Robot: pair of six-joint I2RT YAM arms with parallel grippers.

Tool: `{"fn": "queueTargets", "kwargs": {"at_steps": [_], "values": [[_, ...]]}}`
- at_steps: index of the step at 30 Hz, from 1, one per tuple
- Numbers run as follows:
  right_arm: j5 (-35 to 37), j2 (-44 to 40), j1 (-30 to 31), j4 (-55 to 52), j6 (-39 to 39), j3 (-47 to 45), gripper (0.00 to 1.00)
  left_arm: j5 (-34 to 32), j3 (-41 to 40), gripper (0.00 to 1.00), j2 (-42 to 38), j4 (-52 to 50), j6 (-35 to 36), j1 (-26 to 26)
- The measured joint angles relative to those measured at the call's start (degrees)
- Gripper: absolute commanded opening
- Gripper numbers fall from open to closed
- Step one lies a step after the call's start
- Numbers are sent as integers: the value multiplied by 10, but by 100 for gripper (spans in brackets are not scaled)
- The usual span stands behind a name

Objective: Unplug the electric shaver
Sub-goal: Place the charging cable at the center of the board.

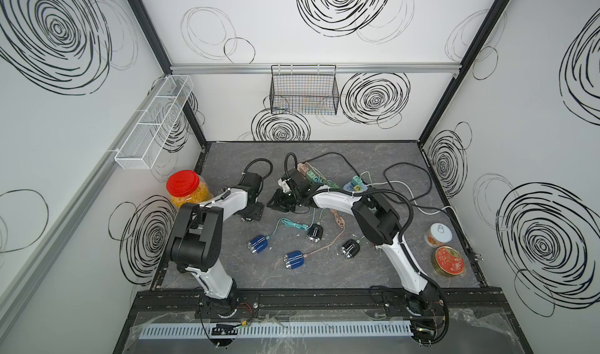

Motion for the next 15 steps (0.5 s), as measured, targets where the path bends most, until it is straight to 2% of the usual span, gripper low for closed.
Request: {"fn": "queueTargets", "kwargs": {"at_steps": [5, 11, 15], "values": [[6, -40, 0, -6, -13, -31, 30, 2, -1, 83, -8, 0, -1, 0], [20, -124, -2, -22, -41, -68, 48, 21, -3, 86, -68, 1, -9, 0], [32, -174, -2, -29, -65, -81, 56, 33, -3, 90, -119, 5, -14, 1]]}}
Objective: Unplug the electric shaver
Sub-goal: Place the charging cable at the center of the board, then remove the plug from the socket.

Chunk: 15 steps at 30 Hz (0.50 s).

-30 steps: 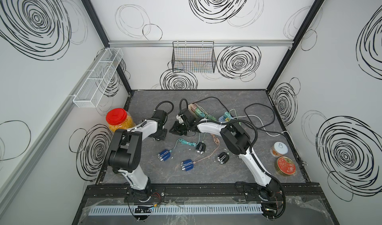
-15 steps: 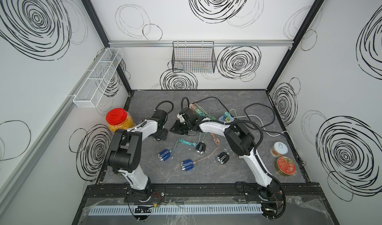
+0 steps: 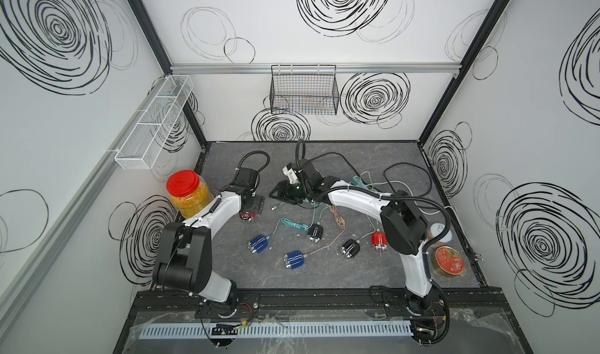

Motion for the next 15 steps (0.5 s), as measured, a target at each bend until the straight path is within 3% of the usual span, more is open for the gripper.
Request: {"fn": "queueTargets", "kwargs": {"at_steps": [9, 15], "values": [[61, -106, -4, -46, -66, -57, 66, 35, 0, 96, -81, 20, -26, -6], [112, -237, -29, -44, -102, -160, 70, 61, 22, 99, -86, 38, -82, -29]]}}
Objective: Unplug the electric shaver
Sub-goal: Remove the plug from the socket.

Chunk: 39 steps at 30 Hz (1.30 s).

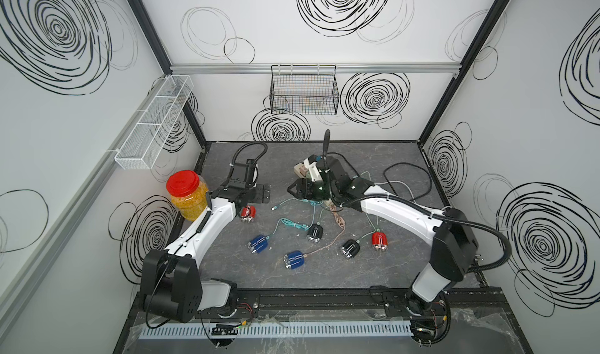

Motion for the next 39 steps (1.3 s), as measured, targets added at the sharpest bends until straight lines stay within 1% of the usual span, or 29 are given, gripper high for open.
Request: {"fn": "queueTargets", "kwargs": {"at_steps": [2, 4, 7, 8, 11, 14, 17, 22, 26, 28, 29, 32, 36, 39], "values": [[20, -52, -19, 13, -11, -47, 76, 11, 15, 99, 5, 14, -25, -10], [39, -97, -38, 36, -27, -95, 77, 17, 34, 99, 17, 31, -47, -26], [60, -155, -70, 64, -47, -170, 92, 21, 70, 99, 55, 56, -77, -56], [60, -167, -84, 66, -52, -188, 94, 22, 85, 99, 74, 66, -88, -66], [57, -185, -120, 67, -68, -223, 90, 30, 121, 100, 132, 90, -116, -87], [49, -191, -147, 69, -75, -248, 81, 38, 161, 99, 195, 105, -142, -99], [38, -192, -158, 76, -81, -274, 73, 47, 210, 95, 256, 110, -163, -101], [30, -185, -159, 75, -87, -297, 67, 52, 272, 88, 325, 109, -178, -102], [28, -171, -160, 75, -92, -297, 63, 58, 303, 79, 355, 107, -183, -103], [27, -163, -161, 75, -94, -297, 59, 58, 316, 64, 368, 107, -184, -104], [26, -158, -161, 75, -94, -297, 56, 58, 322, 62, 374, 107, -187, -104], [23, -148, -162, 75, -94, -297, 56, 60, 328, 61, 389, 107, -182, -104], [23, -146, -162, 79, -91, -303, 56, 63, 327, 67, 396, 103, -159, -104], [24, -147, -162, 87, -83, -319, 57, 63, 324, 65, 396, 103, -143, -104]]}}
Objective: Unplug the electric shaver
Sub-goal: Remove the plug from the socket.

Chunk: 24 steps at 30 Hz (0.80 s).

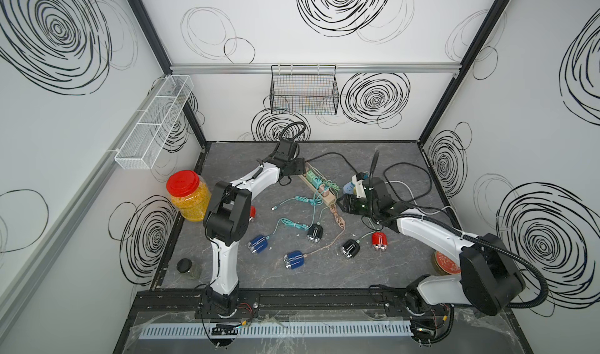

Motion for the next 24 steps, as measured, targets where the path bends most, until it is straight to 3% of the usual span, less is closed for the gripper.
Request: {"fn": "queueTargets", "kwargs": {"at_steps": [5, 15, 24], "values": [[2, -1, 0, 3, 14, -22, 58, 7, -3, 64, 7, 1, 17, 0], [6, 11, 3, 12, 21, -22, 62, 37, -42, 78, 24, 27, 26, -3], [7, 26, 10, 16, 28, -21, 62, 49, -104, 77, -1, 69, 29, -23]]}}
